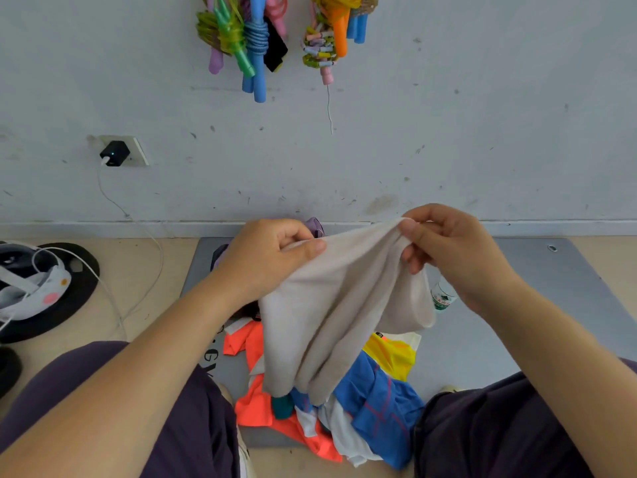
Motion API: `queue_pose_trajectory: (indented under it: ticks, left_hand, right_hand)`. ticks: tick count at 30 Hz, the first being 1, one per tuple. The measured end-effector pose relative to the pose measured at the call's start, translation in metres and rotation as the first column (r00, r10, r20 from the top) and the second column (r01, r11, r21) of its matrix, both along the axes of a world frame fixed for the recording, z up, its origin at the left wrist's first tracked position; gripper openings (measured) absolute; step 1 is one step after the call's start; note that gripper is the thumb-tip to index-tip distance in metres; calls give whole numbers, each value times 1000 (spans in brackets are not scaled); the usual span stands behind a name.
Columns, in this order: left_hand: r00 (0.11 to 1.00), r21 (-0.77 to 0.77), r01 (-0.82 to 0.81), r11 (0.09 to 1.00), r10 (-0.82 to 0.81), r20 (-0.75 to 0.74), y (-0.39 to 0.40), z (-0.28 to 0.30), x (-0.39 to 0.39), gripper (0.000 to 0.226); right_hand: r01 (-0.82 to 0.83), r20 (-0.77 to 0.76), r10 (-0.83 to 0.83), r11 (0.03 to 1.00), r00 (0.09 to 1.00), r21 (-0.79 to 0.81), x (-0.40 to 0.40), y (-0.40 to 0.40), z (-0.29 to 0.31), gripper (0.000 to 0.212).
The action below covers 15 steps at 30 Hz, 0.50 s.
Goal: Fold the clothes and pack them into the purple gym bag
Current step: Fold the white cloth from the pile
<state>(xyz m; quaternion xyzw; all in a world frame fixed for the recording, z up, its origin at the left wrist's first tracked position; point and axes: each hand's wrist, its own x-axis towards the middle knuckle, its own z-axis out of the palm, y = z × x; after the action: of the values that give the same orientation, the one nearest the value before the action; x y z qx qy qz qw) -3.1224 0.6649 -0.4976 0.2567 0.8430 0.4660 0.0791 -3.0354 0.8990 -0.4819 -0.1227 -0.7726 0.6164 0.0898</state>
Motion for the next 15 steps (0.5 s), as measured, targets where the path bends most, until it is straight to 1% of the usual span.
queue_pose_trajectory:
  ticks: [1,2,3,5,6,7,8,10,12,15]
  left_hand:
    - [1000,13,-6,1000,7,-3,0,-1,0,20]
    - [1000,34,5,999,-5,0,1,-1,2,19]
    - [1000,54,28,998,-29,9,3,-2,5,17]
    - [994,84,101,991,-104,38,9,-2,13,14]
    - [989,88,139,986,-144,46,12,-3,17,14]
    - [984,80,170,982,-174,47,14,-3,20,14]
    - [980,66,189,980,-193,49,16,-3,22,15]
    - [979,51,193,980,-196,57,16,-3,21,15]
    - [986,46,151,987,-154,69,12,-1,15,16]
    - [997,42,54,998,-56,52,3,2,3,15]
  right_hand:
    - [-22,1,22,1000,1000,10,1,2,1,9]
    - [-79,18,78,997,997,27,2,1,3,12]
    - [-161,42,159,986,986,41,4,-2,3,18]
    - [-336,104,330,941,938,44,9,-15,0,28]
    - [-397,136,388,917,912,45,11,-23,-3,28]
    - [-429,159,416,902,895,59,11,-29,-6,24]
    - [-426,171,408,901,897,83,11,-32,-8,16]
    - [-354,172,333,929,927,109,6,-31,-9,2]
    - [-237,150,221,967,964,97,3,-22,-8,7]
    - [-58,82,51,995,995,83,-1,-5,-5,8]
